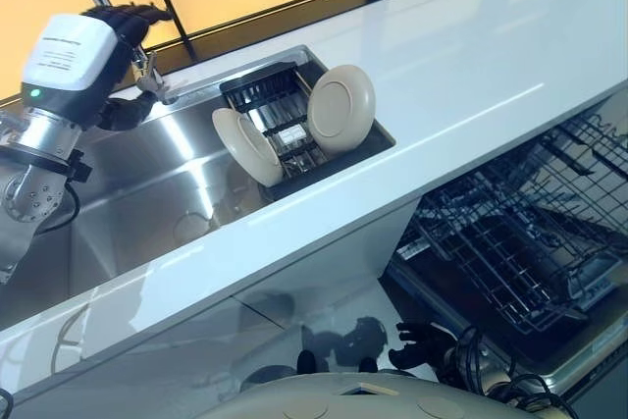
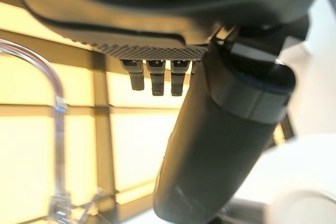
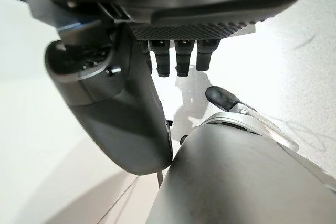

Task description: Pick up plates and place into dishwasher.

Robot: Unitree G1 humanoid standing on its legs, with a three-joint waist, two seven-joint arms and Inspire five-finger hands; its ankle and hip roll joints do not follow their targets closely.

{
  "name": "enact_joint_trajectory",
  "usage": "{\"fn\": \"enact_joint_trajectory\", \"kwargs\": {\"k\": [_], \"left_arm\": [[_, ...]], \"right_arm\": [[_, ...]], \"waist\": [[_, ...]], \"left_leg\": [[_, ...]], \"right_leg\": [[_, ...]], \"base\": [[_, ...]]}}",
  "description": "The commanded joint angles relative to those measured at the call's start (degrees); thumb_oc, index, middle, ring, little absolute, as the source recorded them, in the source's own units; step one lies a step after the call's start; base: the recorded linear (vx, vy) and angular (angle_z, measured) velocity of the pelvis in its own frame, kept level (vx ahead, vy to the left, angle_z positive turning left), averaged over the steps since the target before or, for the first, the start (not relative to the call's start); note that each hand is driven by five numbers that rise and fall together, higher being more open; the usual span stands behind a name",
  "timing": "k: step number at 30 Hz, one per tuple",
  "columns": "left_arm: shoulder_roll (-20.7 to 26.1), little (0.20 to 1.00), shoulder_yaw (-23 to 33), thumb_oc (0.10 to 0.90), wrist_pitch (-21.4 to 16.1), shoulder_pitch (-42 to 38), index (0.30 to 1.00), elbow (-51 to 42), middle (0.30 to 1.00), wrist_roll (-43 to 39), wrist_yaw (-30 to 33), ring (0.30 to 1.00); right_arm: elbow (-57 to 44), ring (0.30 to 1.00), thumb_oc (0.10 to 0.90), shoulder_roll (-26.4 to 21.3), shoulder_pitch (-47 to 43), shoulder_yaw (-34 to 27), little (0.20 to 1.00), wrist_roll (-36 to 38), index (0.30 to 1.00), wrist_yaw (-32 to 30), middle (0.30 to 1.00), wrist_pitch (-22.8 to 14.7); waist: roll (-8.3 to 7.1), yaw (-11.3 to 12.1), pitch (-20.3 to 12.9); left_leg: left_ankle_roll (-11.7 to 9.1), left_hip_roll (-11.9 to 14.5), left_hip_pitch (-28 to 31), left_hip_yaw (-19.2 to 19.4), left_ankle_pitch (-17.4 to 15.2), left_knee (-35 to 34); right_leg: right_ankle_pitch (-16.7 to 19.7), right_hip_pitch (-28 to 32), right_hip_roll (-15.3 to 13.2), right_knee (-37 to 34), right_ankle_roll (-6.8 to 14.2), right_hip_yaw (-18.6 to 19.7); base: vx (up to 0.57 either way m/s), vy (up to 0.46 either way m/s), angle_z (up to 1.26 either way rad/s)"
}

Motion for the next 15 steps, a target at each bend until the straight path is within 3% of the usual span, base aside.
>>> {"fn": "enact_joint_trajectory", "kwargs": {"k": [1,11,15], "left_arm": [[5.23,0.9,2.53,0.8,0.33,-10.77,0.9,3.34,0.9,-0.49,1.85,0.9],[2.96,0.9,-4.88,0.8,0.9,-15.42,0.9,2.36,0.9,6.94,-4.3,0.9],[2.07,0.9,-7.72,0.8,3.16,-16.43,0.9,2.91,0.9,10.58,-10.85,0.9]], "right_arm": [[-0.28,0.9,0.8,-2.35,1.36,2.8,0.9,-2.25,0.9,2.04,0.9,-0.03],[-0.26,0.9,0.8,-2.49,0.89,2.61,0.9,-2.46,0.9,2.45,0.9,-0.46],[-0.03,0.9,0.8,-2.61,0.49,2.29,0.9,-2.42,0.9,2.62,0.9,-0.1]], "waist": [[-0.23,-1.52,-1.42],[-0.12,-2.6,-1.09],[0.0,-2.9,-0.99]], "left_leg": [[0.49,-2.9,0.02,2.17,-6.64,1.11],[0.75,-2.94,0.28,2.56,-6.9,1.04],[0.75,-2.93,0.27,2.84,-6.94,1.11]], "right_leg": [[-4.28,-2.98,-1.38,7.16,6.74,0.71],[-4.23,-3.31,-0.59,7.28,6.67,1.72],[-4.09,-3.29,-0.37,6.98,6.64,2.02]], "base": [[0.0,0.0,0.0],[0.0,-0.012,-0.04],[-0.01,-0.015,-0.09]]}}
